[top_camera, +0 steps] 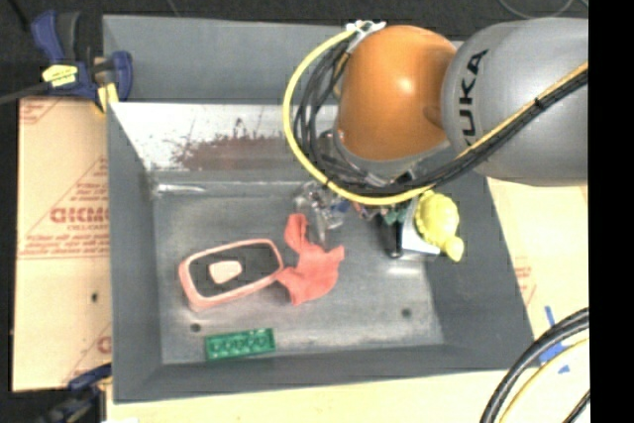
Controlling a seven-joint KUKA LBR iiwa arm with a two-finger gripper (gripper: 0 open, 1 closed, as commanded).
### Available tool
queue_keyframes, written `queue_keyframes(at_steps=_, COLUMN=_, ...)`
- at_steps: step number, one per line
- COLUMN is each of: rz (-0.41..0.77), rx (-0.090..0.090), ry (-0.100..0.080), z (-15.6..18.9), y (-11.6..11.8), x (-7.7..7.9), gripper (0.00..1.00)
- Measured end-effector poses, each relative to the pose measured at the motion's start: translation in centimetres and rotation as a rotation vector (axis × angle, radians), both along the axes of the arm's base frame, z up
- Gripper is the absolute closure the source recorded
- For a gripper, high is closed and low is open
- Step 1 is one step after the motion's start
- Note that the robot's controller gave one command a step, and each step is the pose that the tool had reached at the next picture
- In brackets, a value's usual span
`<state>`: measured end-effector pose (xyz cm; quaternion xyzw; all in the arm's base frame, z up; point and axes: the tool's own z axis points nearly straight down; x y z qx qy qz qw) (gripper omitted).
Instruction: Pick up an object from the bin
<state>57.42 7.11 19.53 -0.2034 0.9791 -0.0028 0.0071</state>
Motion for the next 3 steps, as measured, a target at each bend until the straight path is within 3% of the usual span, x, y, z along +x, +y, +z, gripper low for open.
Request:
queue_keyframes(at_steps=1, rz=0.013, rx=0.0, ry=0.001, z=-0.1, y=0.5, x=-0.1, gripper=1.0)
queue_keyframes(at_steps=2, rz=0.134, rx=-0.002, ry=0.0, z=-1.3, y=0.7, x=0.4, gripper=1.0)
queue_keyframes(at_steps=3, rz=0.115, rx=-0.001, ry=-0.001, z=-2.5, y=3.6, x=-0.3, gripper=1.0)
